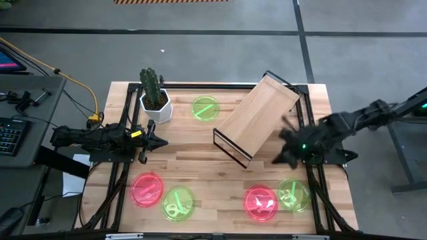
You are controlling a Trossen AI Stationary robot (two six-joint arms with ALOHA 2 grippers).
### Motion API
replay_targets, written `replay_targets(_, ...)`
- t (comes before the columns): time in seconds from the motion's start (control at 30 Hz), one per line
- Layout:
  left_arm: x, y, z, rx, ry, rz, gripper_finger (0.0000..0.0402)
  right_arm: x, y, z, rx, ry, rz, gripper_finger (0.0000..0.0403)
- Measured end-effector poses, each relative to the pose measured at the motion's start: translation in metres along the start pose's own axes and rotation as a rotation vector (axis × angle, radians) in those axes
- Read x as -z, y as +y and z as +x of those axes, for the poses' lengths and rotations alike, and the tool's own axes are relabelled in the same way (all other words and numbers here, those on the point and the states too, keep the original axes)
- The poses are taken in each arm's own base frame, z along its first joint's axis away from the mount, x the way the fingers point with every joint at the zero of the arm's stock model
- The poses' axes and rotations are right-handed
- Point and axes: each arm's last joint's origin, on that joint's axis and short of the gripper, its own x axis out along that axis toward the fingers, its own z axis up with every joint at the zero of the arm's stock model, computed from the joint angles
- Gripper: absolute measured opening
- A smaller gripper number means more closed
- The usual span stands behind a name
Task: Place and stack plates onto a shelf
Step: Put the bottom right pink plate on the shelf
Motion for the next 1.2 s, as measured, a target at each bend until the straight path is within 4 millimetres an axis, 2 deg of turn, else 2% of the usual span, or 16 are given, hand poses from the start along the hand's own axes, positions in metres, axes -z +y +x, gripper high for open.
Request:
replay_targets(0.13, 0.000, 0.000, 0.000, 0.000, 0.000, 0.000, 0.0001, 0.025, -0.002, 0.032, 0.277, 0.196, 0.051, 0.0007)
replay_targets(0.3, 0.000, 0.000, 0.000, 0.000, 0.000, 0.000, 0.0001, 0.053, -0.013, 0.085, 0.266, 0.289, 0.094, 0.0059)
replay_targets(0.47, 0.000, 0.000, 0.000, 0.000, 0.000, 0.000, 0.0001, 0.069, -0.046, 0.127, 0.257, 0.283, 0.114, 0.0133)
replay_targets(0.57, 0.000, 0.000, 0.000, 0.000, 0.000, 0.000, 0.0001, 0.072, -0.067, 0.140, 0.307, 0.264, 0.124, 0.0165)
replay_targets(0.67, 0.000, 0.000, 0.000, 0.000, 0.000, 0.000, 0.0001, 0.071, -0.079, 0.148, 0.338, 0.235, 0.136, 0.0181)
replay_targets(0.87, 0.000, 0.000, 0.000, 0.000, 0.000, 0.000, 0.0001, 0.069, -0.081, 0.164, 0.323, 0.237, 0.076, 0.0185)
replay_targets(1.03, 0.000, 0.000, 0.000, 0.000, 0.000, 0.000, 0.0001, 0.077, -0.082, 0.182, 0.305, 0.302, 0.032, 0.0185)
replay_targets(1.2, 0.000, 0.000, 0.000, 0.000, 0.000, 0.000, 0.0001, 0.080, -0.085, 0.189, 0.322, 0.311, 0.029, 0.0175)
